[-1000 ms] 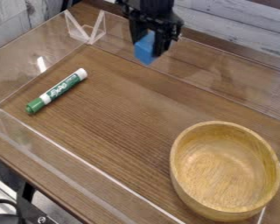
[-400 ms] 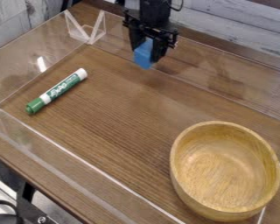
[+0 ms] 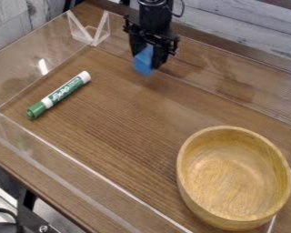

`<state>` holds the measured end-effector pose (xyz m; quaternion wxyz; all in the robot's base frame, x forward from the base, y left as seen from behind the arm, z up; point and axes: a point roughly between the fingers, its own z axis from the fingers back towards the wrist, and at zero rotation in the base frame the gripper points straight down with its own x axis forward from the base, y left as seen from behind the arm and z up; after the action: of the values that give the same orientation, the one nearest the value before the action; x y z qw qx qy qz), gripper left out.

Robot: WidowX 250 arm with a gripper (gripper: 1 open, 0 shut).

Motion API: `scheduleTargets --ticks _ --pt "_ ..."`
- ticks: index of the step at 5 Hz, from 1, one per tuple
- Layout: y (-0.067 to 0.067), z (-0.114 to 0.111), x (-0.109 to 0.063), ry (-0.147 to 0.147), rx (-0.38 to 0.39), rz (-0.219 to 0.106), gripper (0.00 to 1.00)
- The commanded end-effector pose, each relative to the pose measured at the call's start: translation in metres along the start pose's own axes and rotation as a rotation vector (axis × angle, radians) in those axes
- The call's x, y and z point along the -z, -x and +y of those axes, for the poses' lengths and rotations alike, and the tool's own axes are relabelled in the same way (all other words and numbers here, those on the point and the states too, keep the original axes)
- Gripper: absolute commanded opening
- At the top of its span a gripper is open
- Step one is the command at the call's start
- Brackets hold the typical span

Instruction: Put the blue block in the brown bowl

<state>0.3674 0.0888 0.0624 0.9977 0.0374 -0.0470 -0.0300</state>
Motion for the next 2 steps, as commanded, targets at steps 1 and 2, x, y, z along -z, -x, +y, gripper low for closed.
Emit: scheduleTargets --ticks 1,2 --pt "-0.0053 0.0106 -0.0187 -0.027 -0.009 -0.066 0.0" --pt "-0.0056 0.0127 -0.017 -0.032 -0.004 -0.077 0.0"
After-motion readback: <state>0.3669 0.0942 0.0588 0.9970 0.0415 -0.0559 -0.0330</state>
